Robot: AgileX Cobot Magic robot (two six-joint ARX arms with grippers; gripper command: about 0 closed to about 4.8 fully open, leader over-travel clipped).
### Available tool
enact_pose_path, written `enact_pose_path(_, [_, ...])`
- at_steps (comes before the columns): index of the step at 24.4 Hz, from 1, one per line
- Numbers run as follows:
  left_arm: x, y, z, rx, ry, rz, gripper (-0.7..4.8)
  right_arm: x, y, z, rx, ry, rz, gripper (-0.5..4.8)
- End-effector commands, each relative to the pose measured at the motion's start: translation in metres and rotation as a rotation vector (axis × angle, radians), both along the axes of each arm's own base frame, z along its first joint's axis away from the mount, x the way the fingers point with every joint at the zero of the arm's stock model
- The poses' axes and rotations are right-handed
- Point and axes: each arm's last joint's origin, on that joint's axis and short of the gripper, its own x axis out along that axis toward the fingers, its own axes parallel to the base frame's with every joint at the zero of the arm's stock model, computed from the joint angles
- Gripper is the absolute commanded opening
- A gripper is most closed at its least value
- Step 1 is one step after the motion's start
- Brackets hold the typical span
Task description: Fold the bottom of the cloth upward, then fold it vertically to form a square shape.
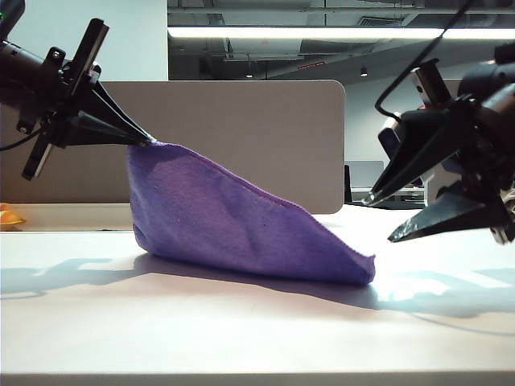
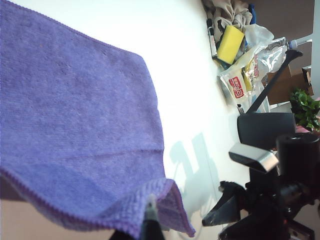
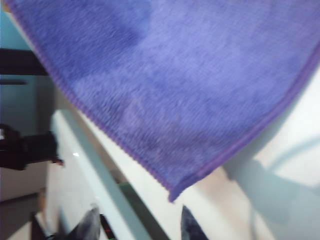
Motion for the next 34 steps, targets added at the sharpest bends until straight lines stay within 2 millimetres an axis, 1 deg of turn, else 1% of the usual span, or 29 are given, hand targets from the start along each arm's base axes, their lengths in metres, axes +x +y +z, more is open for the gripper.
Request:
enact_pose_path(1, [0.001, 0.0, 0.003, -0.006, -0.02, -0.008, -0.05, -0.001, 0.001, -0.008, 0.069, 0.006, -0.021, 2.11])
enact_pose_path(3, [0.001, 0.0, 0.003, -0.009, -0.019, -0.011, -0.05, 0.0, 0.002, -0.01, 0.129, 0.02, -0.029, 2.11])
enact_pose_path(6, [0.0, -0.001, 0.004, -0.014, -0.014, -0.012, -0.05, 0.0, 0.002, -0.014, 0.138, 0.031, -0.052, 2.11])
enact_pose_path(12, [0.001, -0.001, 0.006, -0.021, -0.033, -0.02, -0.05, -0.001, -0.016, -0.02, 0.155, 0.106, -0.14, 2.11])
enact_pose_path(15, [0.002, -0.001, 0.008, -0.027, -0.038, -0.02, -0.05, -0.004, -0.017, -0.024, 0.153, 0.135, -0.154, 2.11])
enact_pose_path(17, [0.003, -0.001, 0.011, -0.033, -0.047, -0.018, -0.05, -0.006, -0.017, -0.031, 0.16, 0.168, -0.171, 2.11])
enact_pose_path(20, [0.006, -0.001, 0.018, -0.037, -0.069, -0.019, -0.05, -0.008, -0.017, -0.039, 0.204, 0.207, -0.188, 2.11])
enact_pose_path(22, [0.007, -0.001, 0.021, -0.038, -0.08, -0.016, -0.05, -0.006, -0.016, -0.039, 0.224, 0.215, -0.192, 2.11])
enact_pose_path(26, [0.008, 0.0, 0.021, -0.037, -0.077, -0.011, -0.05, 0.002, -0.014, -0.034, 0.266, 0.228, -0.226, 2.11])
enact_pose_path(31, [0.007, 0.0, 0.02, -0.034, -0.072, -0.007, -0.05, 0.003, -0.013, -0.033, 0.275, 0.234, -0.227, 2.11])
enact_pose_path(34, [0.008, 0.001, 0.017, -0.011, -0.05, 0.028, -0.05, 0.002, -0.013, -0.032, 0.309, 0.242, -0.197, 2.11])
